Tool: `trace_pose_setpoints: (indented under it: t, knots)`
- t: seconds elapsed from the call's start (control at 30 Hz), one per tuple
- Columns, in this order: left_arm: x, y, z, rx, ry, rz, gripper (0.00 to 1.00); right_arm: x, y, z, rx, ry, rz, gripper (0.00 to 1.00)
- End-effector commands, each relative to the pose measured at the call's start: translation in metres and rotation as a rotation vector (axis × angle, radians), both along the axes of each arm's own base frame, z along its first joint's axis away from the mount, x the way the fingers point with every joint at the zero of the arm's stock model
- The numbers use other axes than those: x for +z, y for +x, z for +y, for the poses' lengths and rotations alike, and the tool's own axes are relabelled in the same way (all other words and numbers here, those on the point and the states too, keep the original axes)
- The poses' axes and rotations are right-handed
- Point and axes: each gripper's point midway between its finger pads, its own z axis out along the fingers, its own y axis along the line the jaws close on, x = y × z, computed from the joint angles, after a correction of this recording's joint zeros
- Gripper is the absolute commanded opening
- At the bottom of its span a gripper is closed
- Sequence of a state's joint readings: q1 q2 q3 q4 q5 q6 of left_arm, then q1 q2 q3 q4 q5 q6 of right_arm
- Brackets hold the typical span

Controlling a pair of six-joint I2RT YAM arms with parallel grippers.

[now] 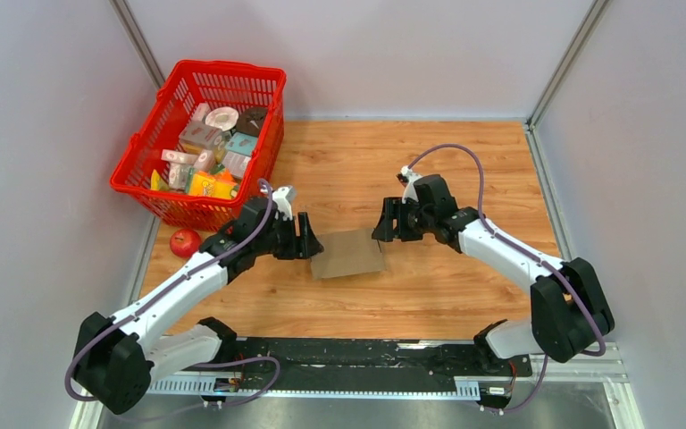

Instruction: Fold the paper box

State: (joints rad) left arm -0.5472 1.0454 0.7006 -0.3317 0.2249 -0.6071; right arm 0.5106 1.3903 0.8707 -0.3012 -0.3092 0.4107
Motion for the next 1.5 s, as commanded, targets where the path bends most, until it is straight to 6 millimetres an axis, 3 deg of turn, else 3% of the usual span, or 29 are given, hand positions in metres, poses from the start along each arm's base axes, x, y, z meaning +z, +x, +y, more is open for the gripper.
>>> trace_pose_setpoints:
  t: [0.0,0.13,0.27,0.37,0.43,0.5,0.57,0.6,0.7,0.8,0.87,0.93,0.97,1.0,1.07,1.13,1.23,1.27,1.37,1.47]
  knots:
    - [-0.02,-0.014,0.009,0.002,0.041,0.081,0.7,0.009,-0.005,0.01,0.054,0.068,-0.018,0.66]
    - [-0.029,-0.024,0.007,-0.035,0.024,0.102,0.71,0.005,-0.015,0.01,0.065,0.102,-0.019,0.69]
    - [-0.033,-0.033,-0.003,-0.1,-0.011,0.143,0.7,-0.006,-0.025,0.012,0.086,0.112,0.042,0.65]
    - [-0.032,-0.037,0.006,-0.101,0.025,0.118,0.72,-0.005,-0.033,0.005,0.103,0.087,0.001,0.67]
    - [-0.029,-0.037,0.017,-0.066,0.045,0.075,0.73,-0.006,-0.038,-0.005,0.089,-0.04,-0.08,0.72]
    - [-0.03,-0.034,0.027,-0.013,0.075,0.043,0.72,0.014,-0.044,-0.005,0.092,-0.096,-0.201,0.76]
    - [-0.023,-0.028,0.032,0.045,0.065,0.009,0.62,0.031,-0.057,0.005,0.12,-0.099,-0.274,0.76]
    - [-0.023,-0.025,0.035,0.069,0.065,0.001,0.6,0.047,-0.053,0.001,0.07,-0.113,-0.339,0.77]
    - [-0.018,-0.013,0.035,0.118,0.025,-0.05,0.62,0.063,-0.077,0.021,0.096,-0.024,-0.339,0.77]
    - [-0.017,0.001,0.025,0.106,-0.005,-0.015,0.55,0.057,-0.103,0.042,0.168,0.079,-0.244,0.72]
    - [-0.029,0.002,0.015,0.065,-0.004,0.039,0.5,0.044,-0.119,0.052,0.17,0.153,-0.124,0.7]
    - [-0.042,-0.001,0.005,0.057,-0.054,0.094,0.5,0.054,-0.135,0.074,0.223,0.308,-0.036,0.69]
    - [-0.036,0.0,-0.006,0.029,-0.112,0.069,0.5,0.042,-0.141,0.077,0.228,0.321,0.016,0.69]
    - [-0.044,-0.005,-0.009,0.024,-0.124,0.085,0.52,0.054,-0.143,0.088,0.265,0.404,0.007,0.71]
    - [-0.04,-0.009,-0.026,0.001,-0.172,0.07,0.54,0.043,-0.147,0.095,0.253,0.438,0.084,0.72]
    - [-0.036,-0.014,-0.039,-0.014,-0.204,0.072,0.54,0.043,-0.143,0.1,0.238,0.456,0.096,0.74]
    - [-0.028,-0.021,-0.055,-0.04,-0.238,0.057,0.54,0.039,-0.118,0.087,0.132,0.427,0.054,0.76]
    - [-0.027,-0.021,-0.058,-0.041,-0.241,0.053,0.55,0.039,-0.099,0.074,0.073,0.411,0.016,0.78]
    - [-0.027,-0.026,-0.066,-0.067,-0.255,0.063,0.56,0.039,-0.07,0.045,0.008,0.392,-0.034,0.8]
    - [-0.029,-0.028,-0.061,-0.071,-0.223,0.053,0.6,0.031,-0.061,0.024,-0.017,0.329,-0.049,0.79]
